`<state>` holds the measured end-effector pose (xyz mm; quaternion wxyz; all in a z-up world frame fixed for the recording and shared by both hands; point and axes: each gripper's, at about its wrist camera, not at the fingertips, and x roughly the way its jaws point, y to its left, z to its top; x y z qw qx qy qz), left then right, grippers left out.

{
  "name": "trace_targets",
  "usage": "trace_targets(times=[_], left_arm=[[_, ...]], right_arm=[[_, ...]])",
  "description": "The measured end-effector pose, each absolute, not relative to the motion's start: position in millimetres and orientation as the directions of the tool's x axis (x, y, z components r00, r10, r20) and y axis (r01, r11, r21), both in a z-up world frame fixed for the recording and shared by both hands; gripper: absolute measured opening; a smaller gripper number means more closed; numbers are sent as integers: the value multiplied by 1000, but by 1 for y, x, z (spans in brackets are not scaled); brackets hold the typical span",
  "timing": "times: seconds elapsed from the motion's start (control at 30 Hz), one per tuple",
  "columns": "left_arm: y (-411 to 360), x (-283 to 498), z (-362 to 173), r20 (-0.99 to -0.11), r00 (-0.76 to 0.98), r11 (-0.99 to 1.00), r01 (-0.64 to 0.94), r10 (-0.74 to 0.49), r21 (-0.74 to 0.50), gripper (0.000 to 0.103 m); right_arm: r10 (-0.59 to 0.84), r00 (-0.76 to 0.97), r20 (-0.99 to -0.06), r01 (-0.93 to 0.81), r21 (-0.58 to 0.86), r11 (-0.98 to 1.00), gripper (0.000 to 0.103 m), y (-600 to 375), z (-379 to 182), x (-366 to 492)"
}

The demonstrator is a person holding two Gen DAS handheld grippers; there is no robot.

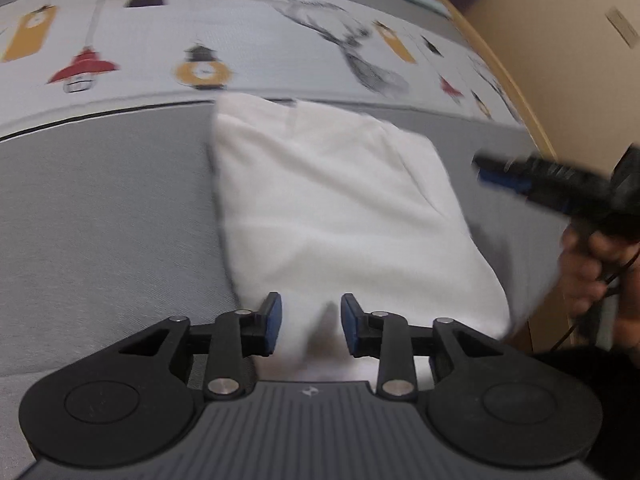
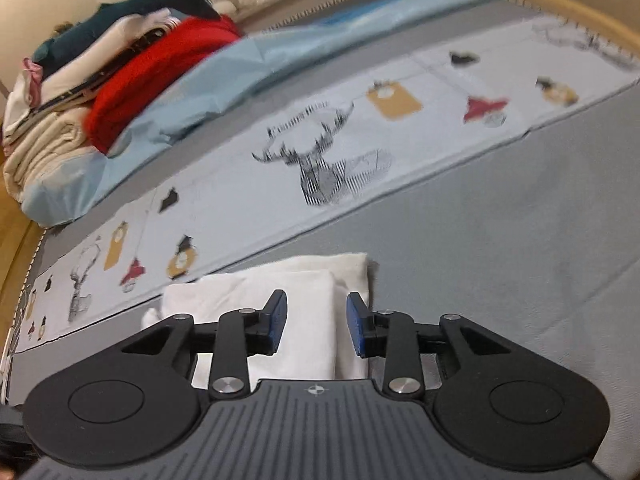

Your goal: Fold small clothes

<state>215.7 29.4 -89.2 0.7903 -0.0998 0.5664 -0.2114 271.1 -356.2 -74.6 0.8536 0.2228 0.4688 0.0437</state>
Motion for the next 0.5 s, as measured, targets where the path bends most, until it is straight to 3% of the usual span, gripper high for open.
trace_targets(times=[0.23,0.27,0.3,0.4,0.5], left_arm=[[52,241,-90,-848,326,905,66,-418,-421,41],[53,244,-90,-845,331,901,47,-421,-431,42],[54,248,-90,-843,335,899,31,-421,-437,42],[53,256,-91,-845,346,901,7,-408,-433,42],[49,262,-94,-845,347,901,0,-406,-433,42]], right_arm=[[312,503,-806,195,458,867,36,-343,-112,305],[315,505,-804,194,461,866,28,-343,-113,306],[318,514,-797,190,467,863,4,-343,-110,307],[287,608,-740,210,498,841,4,-353,-93,302],[227,561,-796,268,434,860,4,-363,-104,305]])
